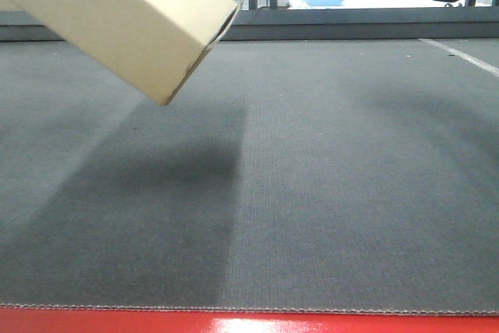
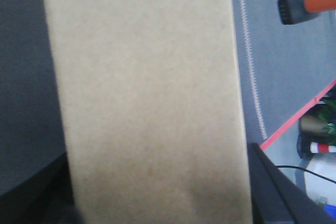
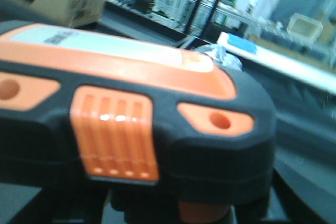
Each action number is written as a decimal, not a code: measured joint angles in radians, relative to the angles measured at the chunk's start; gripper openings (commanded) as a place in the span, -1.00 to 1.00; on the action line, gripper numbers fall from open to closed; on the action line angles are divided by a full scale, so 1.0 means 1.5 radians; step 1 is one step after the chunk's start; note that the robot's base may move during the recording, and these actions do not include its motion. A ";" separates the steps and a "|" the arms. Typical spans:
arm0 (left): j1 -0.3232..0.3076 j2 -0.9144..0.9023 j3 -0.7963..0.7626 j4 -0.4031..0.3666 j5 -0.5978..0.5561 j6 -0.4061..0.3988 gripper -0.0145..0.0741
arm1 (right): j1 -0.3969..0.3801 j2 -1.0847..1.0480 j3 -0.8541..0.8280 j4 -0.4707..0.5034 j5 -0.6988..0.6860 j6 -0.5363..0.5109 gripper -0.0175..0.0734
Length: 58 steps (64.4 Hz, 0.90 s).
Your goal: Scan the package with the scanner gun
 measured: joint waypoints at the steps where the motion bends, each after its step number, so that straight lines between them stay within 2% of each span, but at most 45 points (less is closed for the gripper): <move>1: 0.000 0.000 0.000 0.003 0.000 0.000 -0.92 | 0.000 -0.002 0.000 0.006 0.002 0.000 -0.95; 7: 0.000 0.000 0.000 0.010 0.000 0.000 -0.92 | 0.000 -0.024 0.000 0.076 0.013 0.000 -0.95; 16: 0.000 0.000 0.000 0.017 -0.003 0.000 -0.92 | 0.000 -0.055 0.017 0.109 0.004 0.031 -0.95; 30: 0.000 0.000 0.000 0.017 -0.004 0.000 -0.92 | 0.000 -0.071 0.139 0.119 -0.126 0.165 -0.97; 43: 0.000 0.000 0.000 0.017 -0.004 0.000 -0.92 | 0.000 -0.039 0.225 0.120 -0.204 0.185 -0.97; 58: 0.000 0.000 0.000 0.017 -0.004 0.000 -0.92 | 0.000 0.041 0.244 0.101 -0.333 0.187 -0.97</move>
